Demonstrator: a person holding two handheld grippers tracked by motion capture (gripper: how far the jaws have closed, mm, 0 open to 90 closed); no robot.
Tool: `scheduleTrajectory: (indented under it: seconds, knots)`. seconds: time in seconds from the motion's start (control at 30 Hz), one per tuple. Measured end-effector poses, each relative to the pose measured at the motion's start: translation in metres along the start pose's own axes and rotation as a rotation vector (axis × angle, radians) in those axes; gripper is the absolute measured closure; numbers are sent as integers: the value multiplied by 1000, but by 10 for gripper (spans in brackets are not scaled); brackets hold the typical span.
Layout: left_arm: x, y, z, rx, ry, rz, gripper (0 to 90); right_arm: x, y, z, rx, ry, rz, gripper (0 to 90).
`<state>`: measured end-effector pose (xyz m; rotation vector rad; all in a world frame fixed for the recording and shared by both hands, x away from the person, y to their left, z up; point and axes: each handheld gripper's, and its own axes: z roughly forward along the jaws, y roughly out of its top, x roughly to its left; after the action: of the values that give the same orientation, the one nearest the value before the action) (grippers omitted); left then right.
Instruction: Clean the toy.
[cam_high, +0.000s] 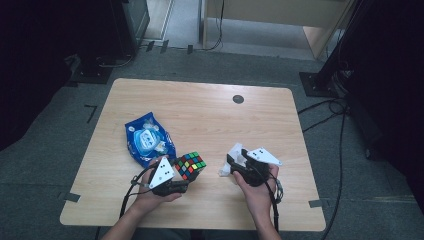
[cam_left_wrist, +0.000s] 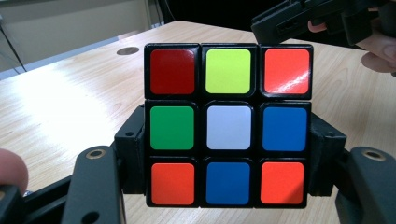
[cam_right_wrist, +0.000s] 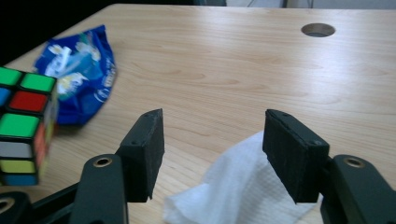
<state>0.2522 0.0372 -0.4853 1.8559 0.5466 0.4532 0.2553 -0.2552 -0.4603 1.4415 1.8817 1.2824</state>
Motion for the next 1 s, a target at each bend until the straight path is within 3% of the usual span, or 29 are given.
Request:
scheduleTrajectory:
  seconds: [0.17,0.27,0.37,0.57,0.67,0.73,0.87,1.0]
  knots:
    - [-2,0,2,7,-5,4,339,16,6,-6,-39,118,30,354]
    - [-5,0,5,5,-8,4,339,39,10,-8,-52,241,58,297]
    - [-11,0,7,8,-9,6,339,61,10,-6,-24,324,53,249]
    - [-20,2,8,1,2,26,339,81,0,6,55,338,70,245]
    - [-20,2,7,-2,0,28,339,81,-3,9,74,329,103,292]
    - [-20,2,7,-7,-2,29,339,78,-4,10,73,330,132,388]
    - [-22,2,7,-4,0,47,339,71,-6,10,69,378,199,490]
    - [-25,3,9,-10,0,57,339,68,-7,13,105,386,229,380]
